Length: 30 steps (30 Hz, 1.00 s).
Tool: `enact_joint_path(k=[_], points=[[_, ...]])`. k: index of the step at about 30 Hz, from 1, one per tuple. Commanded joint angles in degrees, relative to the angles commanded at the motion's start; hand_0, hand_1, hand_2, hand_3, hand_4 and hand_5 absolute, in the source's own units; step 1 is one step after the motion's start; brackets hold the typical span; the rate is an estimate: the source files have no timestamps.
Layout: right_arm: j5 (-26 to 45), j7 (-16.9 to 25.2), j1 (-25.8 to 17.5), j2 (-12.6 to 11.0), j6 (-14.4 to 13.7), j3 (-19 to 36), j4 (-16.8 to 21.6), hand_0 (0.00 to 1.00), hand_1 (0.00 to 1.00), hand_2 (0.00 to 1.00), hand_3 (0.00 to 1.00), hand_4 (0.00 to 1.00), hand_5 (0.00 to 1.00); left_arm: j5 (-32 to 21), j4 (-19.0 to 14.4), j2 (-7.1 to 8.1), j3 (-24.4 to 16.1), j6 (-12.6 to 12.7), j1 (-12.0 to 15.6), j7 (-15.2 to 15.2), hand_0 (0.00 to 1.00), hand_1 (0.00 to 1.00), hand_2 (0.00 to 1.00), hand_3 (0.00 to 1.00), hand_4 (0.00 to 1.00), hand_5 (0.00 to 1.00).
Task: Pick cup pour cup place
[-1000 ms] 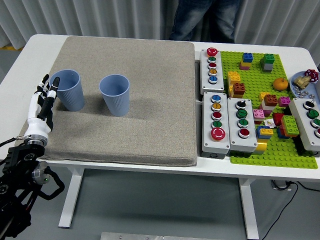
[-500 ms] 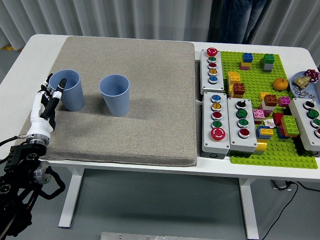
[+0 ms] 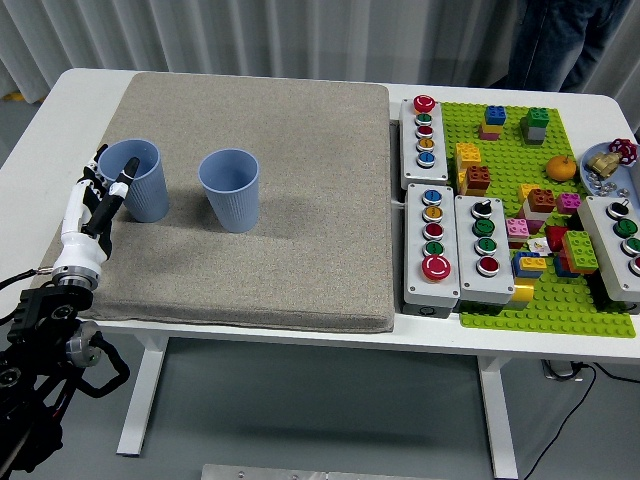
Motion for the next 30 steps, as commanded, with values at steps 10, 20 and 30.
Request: enact_joint_path(k=[10,20,30], points=[[-0.1,0.0,-0.1,0.0,0.0,0.0,0.0,0.743,0.704,0.728,0.644,0.224,0.406,1.0,-0.1,0.04,-0.2,-0.8,0.0,-0.2,0.936,0.935,0.998,0.998,0.931,0.344],[-0.1,0.0,0.0,0.0,0.1,0.1,0.0,0.743,0.704,0.727,0.645,0.224,0.406,1.6,-0.1,0.05,-0.3,-1.1,0.0,-0.1,0.937,0.937,0.998,0.998,0.964,0.42],[0.0,0.0,0.1,0.0,0.0,0.1,0.0,0.743,0.704,0.727,0.645,0.223,0.405,1.6,0.1,-0.03,-0.3,-1.3,-0.1,0.1,0.94,0.94,0.998,0.998,0.955,0.419]])
